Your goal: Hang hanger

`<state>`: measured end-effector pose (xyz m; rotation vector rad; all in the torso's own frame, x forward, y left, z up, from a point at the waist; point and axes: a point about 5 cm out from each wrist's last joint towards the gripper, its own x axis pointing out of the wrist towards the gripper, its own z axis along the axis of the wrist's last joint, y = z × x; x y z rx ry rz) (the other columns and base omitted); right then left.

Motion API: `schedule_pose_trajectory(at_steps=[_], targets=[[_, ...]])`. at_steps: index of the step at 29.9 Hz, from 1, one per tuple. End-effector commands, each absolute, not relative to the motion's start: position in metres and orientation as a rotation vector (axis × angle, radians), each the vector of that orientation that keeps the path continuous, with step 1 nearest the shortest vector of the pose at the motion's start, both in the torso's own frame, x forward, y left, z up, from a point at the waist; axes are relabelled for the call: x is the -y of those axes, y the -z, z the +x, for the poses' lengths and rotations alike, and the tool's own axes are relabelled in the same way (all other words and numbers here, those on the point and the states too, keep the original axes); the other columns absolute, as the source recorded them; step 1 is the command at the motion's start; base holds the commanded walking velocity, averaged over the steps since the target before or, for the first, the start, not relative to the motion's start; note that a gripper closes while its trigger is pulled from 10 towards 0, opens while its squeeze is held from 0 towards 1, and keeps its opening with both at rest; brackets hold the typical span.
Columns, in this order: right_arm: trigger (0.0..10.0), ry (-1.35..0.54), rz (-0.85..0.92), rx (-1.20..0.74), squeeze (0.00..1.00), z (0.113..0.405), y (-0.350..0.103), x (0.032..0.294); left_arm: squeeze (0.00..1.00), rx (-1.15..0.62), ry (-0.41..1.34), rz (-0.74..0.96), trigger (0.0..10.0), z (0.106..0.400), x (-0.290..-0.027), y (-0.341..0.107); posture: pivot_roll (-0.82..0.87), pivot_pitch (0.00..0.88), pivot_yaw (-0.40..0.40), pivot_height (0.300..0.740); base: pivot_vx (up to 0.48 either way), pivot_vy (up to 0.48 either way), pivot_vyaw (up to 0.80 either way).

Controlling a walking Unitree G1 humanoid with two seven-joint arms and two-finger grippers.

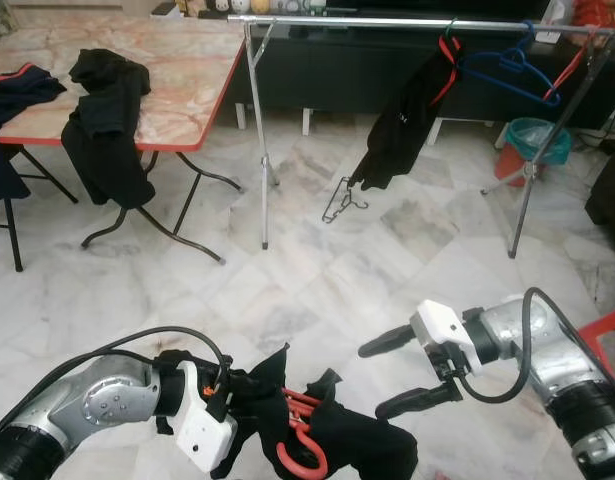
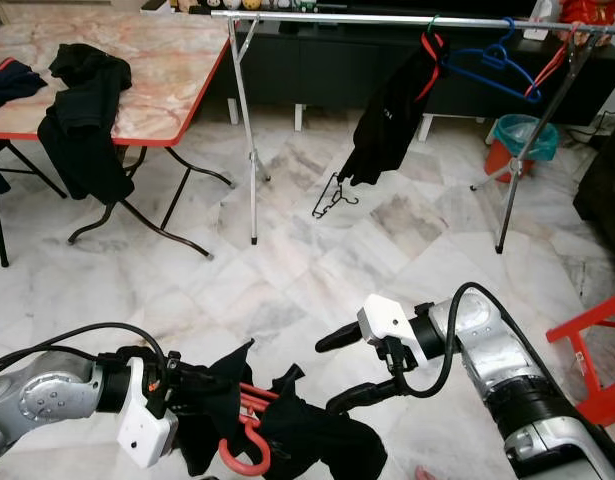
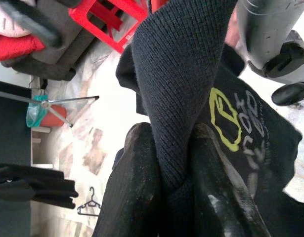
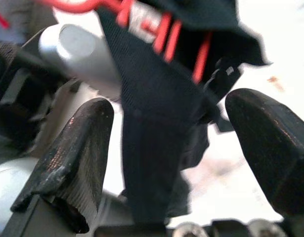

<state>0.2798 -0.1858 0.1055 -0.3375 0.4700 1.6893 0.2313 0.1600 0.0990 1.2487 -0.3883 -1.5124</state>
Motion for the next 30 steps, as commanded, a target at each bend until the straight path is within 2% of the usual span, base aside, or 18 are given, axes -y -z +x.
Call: schedule_pose_trajectory(at_steps=[1,5,10,15,19,30], targets=[[10.0,-1.703,-0.33,-0.493,0.0,0.277,-0.103,0.188,0.0,0.434,1.511,1.247,10.0,0.232,-0.161,-0.107,0.04,0.087,-0.018,0.74,0.0,0.0,0.0],[10.0,-1.701,-0.331,-0.52,0.0,0.277,-0.098,0.189,0.0,0.429,1.513,1.251,10.0,0.232,-0.162,-0.106,0.04,0.091,-0.017,0.74,0.0,0.0,0.0],[10.0,-1.701,-0.439,-0.502,0.0,0.279,-0.089,0.188,0.0,0.448,1.525,1.243,10.0,0.229,-0.156,-0.109,0.05,0.096,-0.017,0.74,0.0,0.0,0.0],[10.0,-1.58,-0.529,-0.395,0.0,0.294,-0.091,0.177,0.0,0.461,1.534,1.23,10.0,0.229,-0.15,-0.113,0.05,0.096,-0.017,0.74,0.0,0.0,0.0],[10.0,-1.56,-0.565,-0.343,0.0,0.297,-0.092,0.171,0.0,0.468,1.537,1.227,10.0,0.23,-0.147,-0.114,0.05,0.094,-0.018,0.74,0.0,0.0,0.0],[10.0,-1.689,-0.574,-0.346,0.0,0.292,-0.087,0.166,0.0,0.465,1.534,1.217,10.0,0.231,-0.143,-0.115,0.05,0.092,-0.026,0.74,0.0,0.0,0.0]])
